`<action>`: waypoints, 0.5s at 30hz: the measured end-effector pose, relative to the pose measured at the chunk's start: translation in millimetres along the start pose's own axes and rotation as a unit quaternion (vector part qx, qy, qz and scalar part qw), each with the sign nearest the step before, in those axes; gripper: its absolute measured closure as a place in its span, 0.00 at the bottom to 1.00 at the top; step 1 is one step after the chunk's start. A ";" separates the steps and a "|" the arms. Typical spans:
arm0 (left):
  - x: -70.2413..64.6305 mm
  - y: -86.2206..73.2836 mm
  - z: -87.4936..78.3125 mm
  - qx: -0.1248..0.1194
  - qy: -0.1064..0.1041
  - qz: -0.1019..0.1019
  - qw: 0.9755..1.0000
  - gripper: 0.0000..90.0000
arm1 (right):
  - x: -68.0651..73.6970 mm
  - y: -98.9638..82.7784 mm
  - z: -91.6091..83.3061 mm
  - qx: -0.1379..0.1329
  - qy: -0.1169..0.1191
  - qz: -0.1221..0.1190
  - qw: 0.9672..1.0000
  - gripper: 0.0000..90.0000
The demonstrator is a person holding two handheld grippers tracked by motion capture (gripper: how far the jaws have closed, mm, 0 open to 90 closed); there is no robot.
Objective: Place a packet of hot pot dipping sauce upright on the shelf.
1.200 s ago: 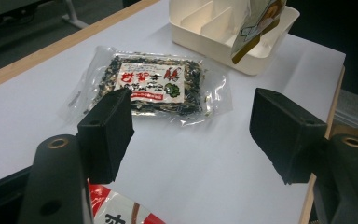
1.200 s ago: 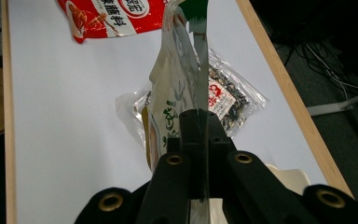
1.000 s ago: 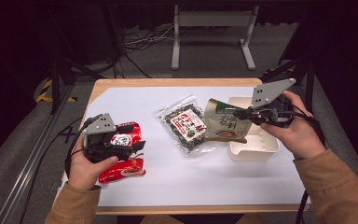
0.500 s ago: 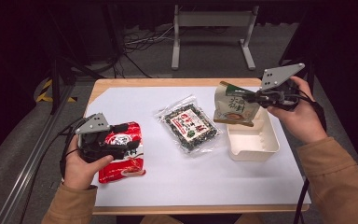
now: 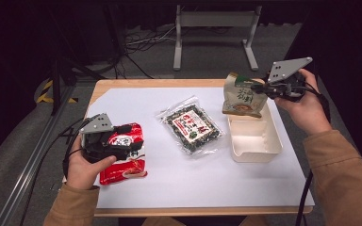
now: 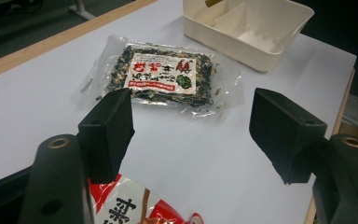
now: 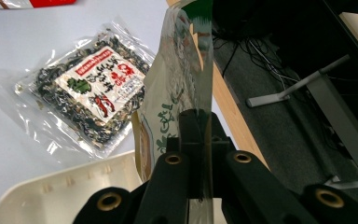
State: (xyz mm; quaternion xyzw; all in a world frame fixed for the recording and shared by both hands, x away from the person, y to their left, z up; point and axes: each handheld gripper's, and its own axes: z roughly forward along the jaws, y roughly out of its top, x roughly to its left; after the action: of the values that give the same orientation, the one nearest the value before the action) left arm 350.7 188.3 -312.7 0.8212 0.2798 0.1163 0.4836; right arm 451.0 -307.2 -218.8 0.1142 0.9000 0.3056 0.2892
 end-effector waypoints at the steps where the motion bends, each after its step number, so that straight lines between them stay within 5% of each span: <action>1: -0.1 -0.1 -0.2 0.000 0.000 -0.001 1.000 0.35 | -1.8 -1.2 1.0 0.001 -0.001 -0.002 1.000 0.99; 15: 0.5 -3.3 -2.6 0.003 0.003 -0.005 1.000 0.35 | -28.3 -24.5 15.0 -0.003 -0.018 0.005 1.000 0.99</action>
State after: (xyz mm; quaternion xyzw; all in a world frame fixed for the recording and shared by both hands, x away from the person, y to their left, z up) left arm 348.8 191.7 -314.3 0.8209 0.2857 0.1154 0.4808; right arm 482.0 -330.0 -230.9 0.1232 0.8930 0.3077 0.3045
